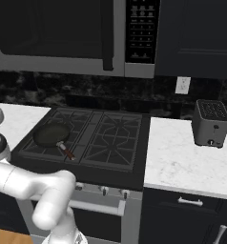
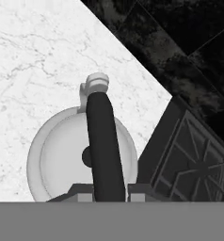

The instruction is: Pick the kettle from the counter and place it on a stove burner. Then turn the burner on.

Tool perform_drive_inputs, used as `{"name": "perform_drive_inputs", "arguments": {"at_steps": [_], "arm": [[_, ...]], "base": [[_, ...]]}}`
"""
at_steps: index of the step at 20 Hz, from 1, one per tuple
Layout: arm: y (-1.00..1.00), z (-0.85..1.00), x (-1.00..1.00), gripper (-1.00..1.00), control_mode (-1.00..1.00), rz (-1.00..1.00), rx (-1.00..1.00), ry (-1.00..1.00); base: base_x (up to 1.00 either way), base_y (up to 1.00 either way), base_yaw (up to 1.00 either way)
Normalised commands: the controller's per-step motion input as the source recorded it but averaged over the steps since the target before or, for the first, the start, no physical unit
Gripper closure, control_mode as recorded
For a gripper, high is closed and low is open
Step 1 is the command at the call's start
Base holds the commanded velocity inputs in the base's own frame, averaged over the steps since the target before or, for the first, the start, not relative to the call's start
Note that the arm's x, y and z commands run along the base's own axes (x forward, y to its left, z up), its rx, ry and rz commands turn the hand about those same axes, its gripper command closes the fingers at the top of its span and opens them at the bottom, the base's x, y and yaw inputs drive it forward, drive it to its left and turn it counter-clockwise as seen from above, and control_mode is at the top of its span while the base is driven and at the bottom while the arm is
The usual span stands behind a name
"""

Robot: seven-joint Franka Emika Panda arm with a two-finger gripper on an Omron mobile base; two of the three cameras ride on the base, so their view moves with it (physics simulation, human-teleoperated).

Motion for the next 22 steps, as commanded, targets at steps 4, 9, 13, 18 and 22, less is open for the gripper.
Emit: {"name": "perform_drive_inputs", "arguments": {"at_steps": [4,9,13,18,22], "arm": [[-1.00,0.43,-0.71,1.00,-1.00,-0.03,0.00,-0.52],[-1.00,0.42,-0.47,1.00,-1.00,-0.06,0.00,-0.40],[-1.00,0.22,-0.29,1.00,-1.00,-0.06,0.00,-0.23],[-1.00,0.08,-0.12,1.00,-1.00,-0.05,0.00,-0.13],[-1.00,0.19,-0.03,1.00,-1.00,-0.06,0.01,-0.06]], "base": [[0.00,0.00,0.00],[0.00,0.00,0.00],[0.00,0.00,0.00],[0.00,0.00,0.00],[0.00,0.00,0.00]]}}
